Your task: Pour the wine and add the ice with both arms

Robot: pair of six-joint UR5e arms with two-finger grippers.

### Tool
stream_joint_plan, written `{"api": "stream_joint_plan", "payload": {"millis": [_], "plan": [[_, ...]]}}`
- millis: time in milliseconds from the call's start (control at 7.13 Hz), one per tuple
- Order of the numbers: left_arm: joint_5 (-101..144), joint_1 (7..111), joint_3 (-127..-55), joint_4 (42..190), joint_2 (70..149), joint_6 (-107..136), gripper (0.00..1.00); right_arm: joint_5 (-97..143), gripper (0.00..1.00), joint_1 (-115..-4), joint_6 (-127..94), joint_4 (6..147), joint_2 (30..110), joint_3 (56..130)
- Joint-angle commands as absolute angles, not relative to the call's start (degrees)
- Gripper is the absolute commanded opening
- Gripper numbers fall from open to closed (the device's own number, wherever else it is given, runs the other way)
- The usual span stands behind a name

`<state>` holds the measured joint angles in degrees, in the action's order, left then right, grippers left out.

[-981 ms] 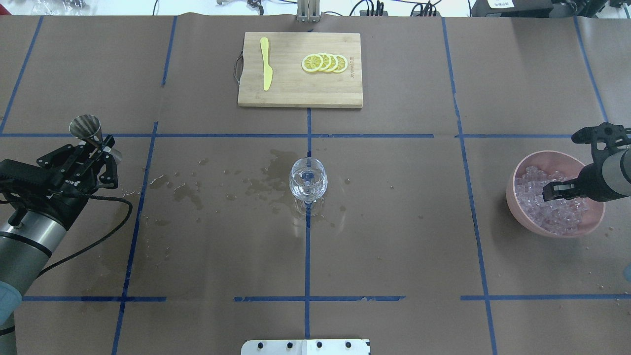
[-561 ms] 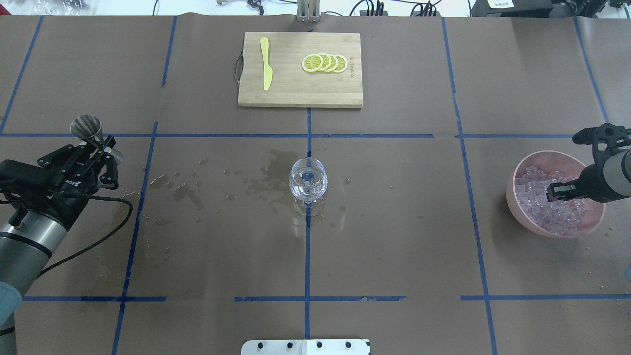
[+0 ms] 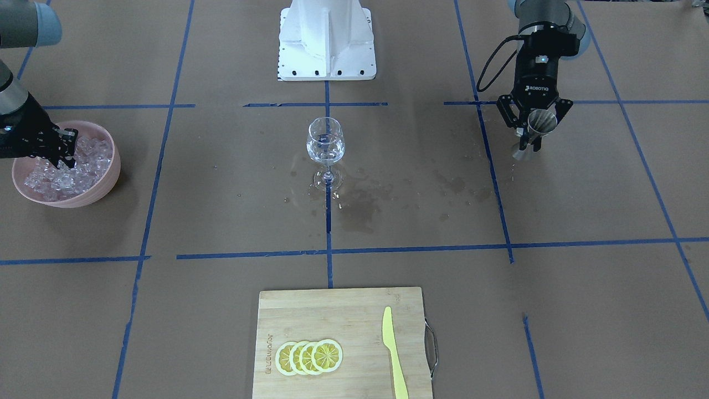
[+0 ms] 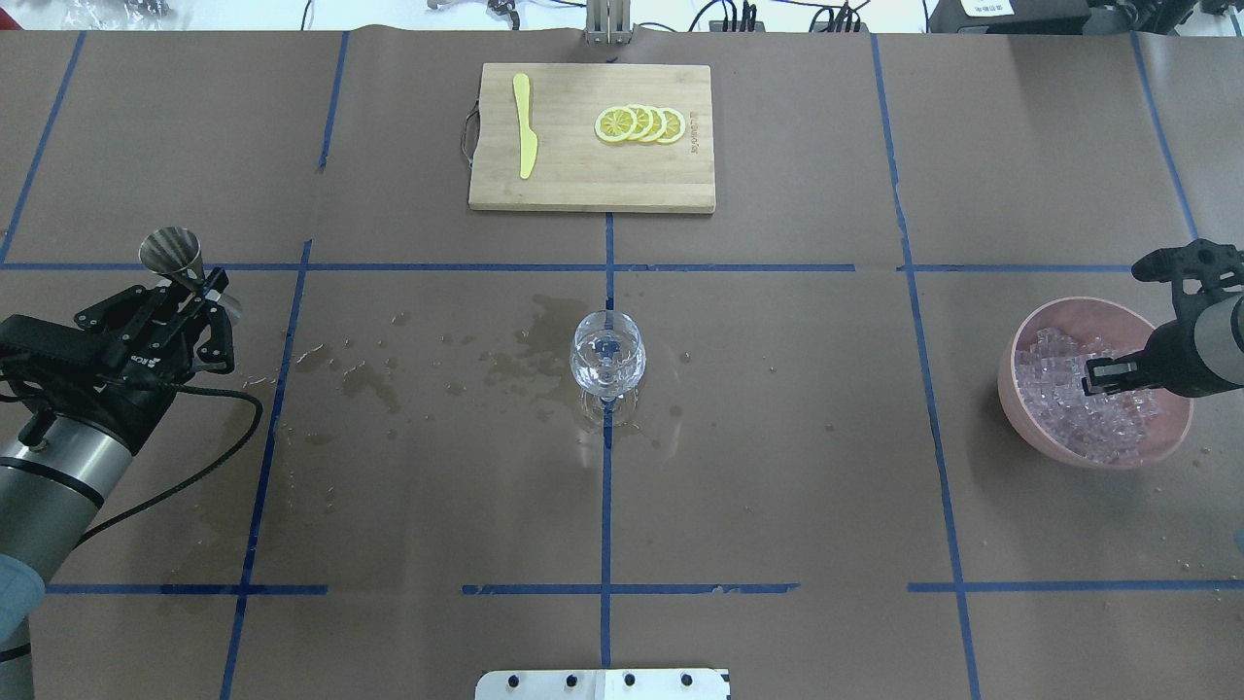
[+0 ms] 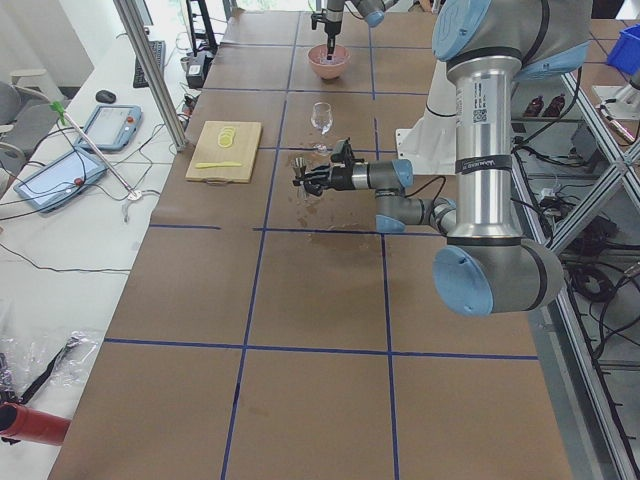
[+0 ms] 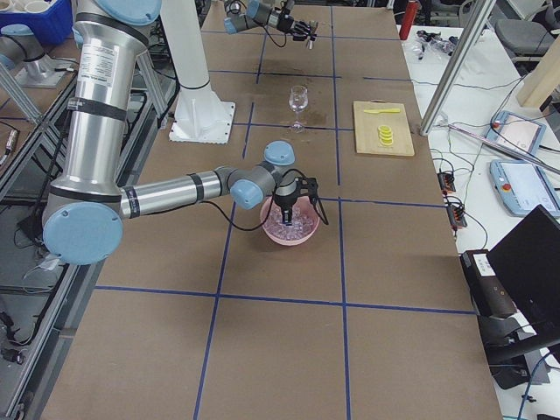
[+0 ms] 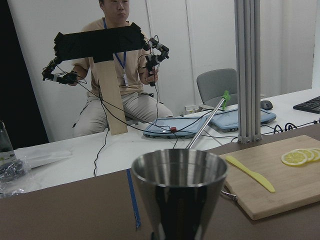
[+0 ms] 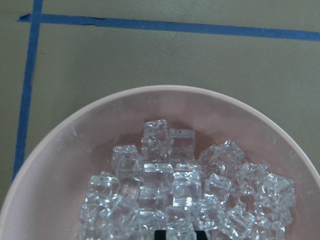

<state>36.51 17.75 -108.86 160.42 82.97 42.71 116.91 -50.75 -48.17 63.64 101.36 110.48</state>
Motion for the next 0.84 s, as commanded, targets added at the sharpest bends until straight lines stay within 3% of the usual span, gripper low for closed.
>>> {"api": "stream_joint_plan", "payload": {"millis": [0,701], "plan": [[36.5,17.7,-106.9,160.5,83.1,45.9,0.0,120.1,0.0,-53.9,-48.2,66.9,101.3,114.9],[32.2,15.0,-101.6,160.0,83.5,57.1,0.0,123.8,0.0,-60.7,-48.2,67.7,100.7,119.6]]}}
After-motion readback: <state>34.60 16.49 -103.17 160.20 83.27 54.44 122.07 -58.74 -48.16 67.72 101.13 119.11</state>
